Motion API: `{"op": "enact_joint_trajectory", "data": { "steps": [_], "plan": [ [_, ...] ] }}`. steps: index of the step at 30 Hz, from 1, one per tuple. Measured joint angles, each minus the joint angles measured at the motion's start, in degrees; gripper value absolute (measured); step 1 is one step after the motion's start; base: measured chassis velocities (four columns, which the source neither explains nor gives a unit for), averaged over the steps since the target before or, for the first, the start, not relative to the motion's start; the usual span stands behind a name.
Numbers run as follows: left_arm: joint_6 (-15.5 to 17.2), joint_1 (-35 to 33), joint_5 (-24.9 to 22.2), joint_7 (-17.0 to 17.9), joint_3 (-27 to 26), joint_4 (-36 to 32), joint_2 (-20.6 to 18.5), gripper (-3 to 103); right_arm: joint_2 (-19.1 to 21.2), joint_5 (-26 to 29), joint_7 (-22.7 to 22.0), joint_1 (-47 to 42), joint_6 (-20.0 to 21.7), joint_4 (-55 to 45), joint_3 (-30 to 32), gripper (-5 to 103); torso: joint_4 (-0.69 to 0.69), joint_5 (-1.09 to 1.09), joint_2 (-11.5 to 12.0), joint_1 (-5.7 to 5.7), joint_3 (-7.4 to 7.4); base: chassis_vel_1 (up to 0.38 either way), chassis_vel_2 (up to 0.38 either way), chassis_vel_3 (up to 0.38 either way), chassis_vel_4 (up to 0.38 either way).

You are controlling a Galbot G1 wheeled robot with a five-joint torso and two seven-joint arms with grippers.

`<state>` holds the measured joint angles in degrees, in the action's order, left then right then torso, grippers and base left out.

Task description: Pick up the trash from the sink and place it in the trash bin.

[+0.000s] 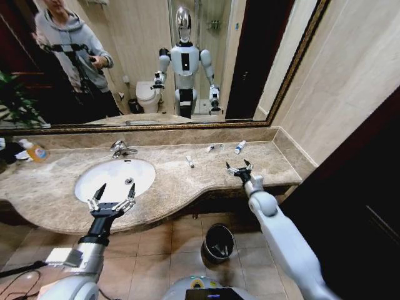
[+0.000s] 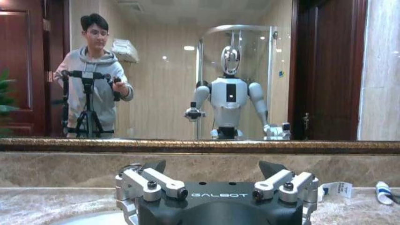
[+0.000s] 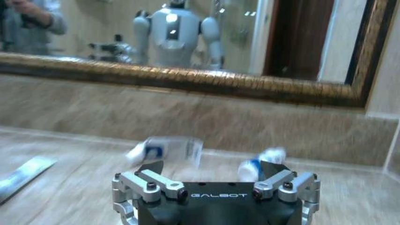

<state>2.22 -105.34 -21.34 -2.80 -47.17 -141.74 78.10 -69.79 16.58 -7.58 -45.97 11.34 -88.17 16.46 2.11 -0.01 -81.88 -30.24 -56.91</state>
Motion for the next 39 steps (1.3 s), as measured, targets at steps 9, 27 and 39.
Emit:
{"op": "enact_joint_trajectory", "data": {
  "steps": [9, 27, 39],
  "plan": [
    [0.0, 0.0, 0.0, 0.0, 0.0, 0.0, 0.0, 100, -6.4, -4.3, -7.5, 10.6, -0.5, 12.5, -1.8, 100, 0.01, 0.00, 0.0, 0.00, 0.00, 0.000, 0.000, 0.000, 0.000],
    [0.0, 0.0, 0.0, 0.0, 0.0, 0.0, 0.0, 100, -8.7, -7.1, -10.9, 15.1, -1.5, 22.8, -0.7, 100, -0.01, 0.00, 0.0, 0.01, 0.01, 0.000, 0.000, 0.000, 0.000],
    [0.0, 0.0, 0.0, 0.0, 0.0, 0.0, 0.0, 100, -11.2, -9.4, -9.3, 18.6, -2.6, 30.7, -0.7, 99, -0.01, 0.00, 0.0, 0.01, 0.01, 0.000, 0.000, 0.000, 0.000]
  ]
}}
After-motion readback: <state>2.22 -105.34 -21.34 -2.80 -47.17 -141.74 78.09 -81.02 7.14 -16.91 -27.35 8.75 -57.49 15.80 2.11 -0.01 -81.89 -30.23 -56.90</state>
